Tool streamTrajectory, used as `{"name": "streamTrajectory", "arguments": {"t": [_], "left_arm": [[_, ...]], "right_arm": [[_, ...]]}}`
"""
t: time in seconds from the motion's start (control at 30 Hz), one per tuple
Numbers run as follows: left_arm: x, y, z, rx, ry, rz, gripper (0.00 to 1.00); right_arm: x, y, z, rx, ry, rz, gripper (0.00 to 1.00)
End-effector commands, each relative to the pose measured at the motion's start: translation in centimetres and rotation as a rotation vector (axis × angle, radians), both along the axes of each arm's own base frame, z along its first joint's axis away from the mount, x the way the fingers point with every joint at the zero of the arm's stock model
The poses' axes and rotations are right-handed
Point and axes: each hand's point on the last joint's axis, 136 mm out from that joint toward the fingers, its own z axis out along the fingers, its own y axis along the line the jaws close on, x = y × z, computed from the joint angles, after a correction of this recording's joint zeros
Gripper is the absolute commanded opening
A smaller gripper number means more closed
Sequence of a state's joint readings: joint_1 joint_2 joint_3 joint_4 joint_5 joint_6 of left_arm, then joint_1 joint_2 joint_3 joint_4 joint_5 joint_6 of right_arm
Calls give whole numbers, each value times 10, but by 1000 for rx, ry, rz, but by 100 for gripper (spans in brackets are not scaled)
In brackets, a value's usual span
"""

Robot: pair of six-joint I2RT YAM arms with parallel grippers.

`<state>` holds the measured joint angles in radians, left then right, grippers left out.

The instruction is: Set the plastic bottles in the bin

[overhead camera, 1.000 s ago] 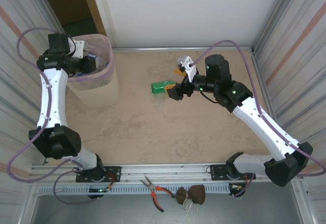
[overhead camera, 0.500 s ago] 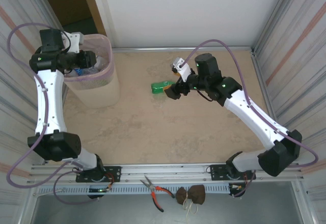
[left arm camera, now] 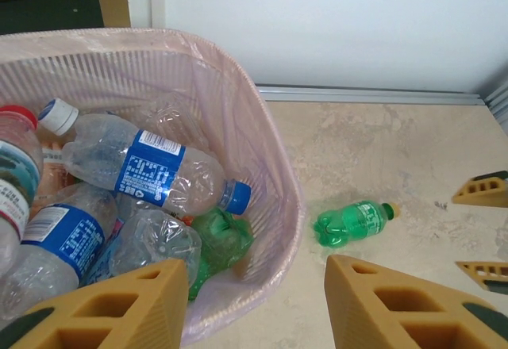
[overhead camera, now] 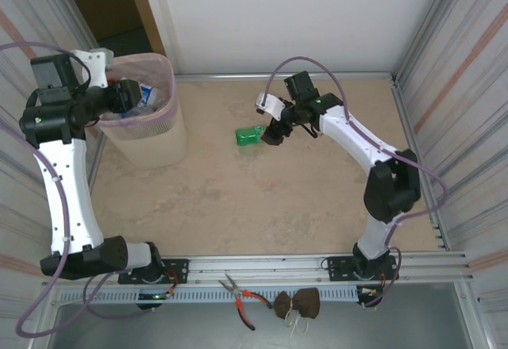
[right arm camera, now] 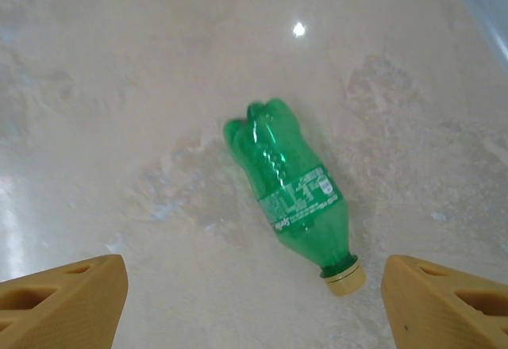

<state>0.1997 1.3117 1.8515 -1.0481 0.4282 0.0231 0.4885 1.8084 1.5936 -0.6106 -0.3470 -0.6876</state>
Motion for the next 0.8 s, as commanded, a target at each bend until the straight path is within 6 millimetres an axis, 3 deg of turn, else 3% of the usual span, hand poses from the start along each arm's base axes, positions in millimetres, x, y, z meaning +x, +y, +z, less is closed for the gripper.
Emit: {"name": "streamTrajectory", "arguments": {"t": [0.0, 0.1, 0.37, 0.4, 0.53, 0.77], "left_arm": [[-15, 6, 5, 19, 5, 29, 49], [-21, 3, 6, 5, 3, 29, 49], [-33, -9, 10, -70, -3, 5, 49], [-34, -10, 10, -77, -3, 3, 49], [-36, -14, 12, -100, -1, -9, 49], [-37, -18, 14, -131, 3, -23, 49]], "right_arm": [[9, -8, -28, -132, 8, 86, 82], [23, -8, -50, -183, 24, 108, 82], [38, 10, -93, -204, 53, 228, 86], [50, 16, -87, -198, 18, 227, 87], [61, 26, -100, -200, 17, 251, 88], [64, 39, -130, -192, 56, 307, 90]]}}
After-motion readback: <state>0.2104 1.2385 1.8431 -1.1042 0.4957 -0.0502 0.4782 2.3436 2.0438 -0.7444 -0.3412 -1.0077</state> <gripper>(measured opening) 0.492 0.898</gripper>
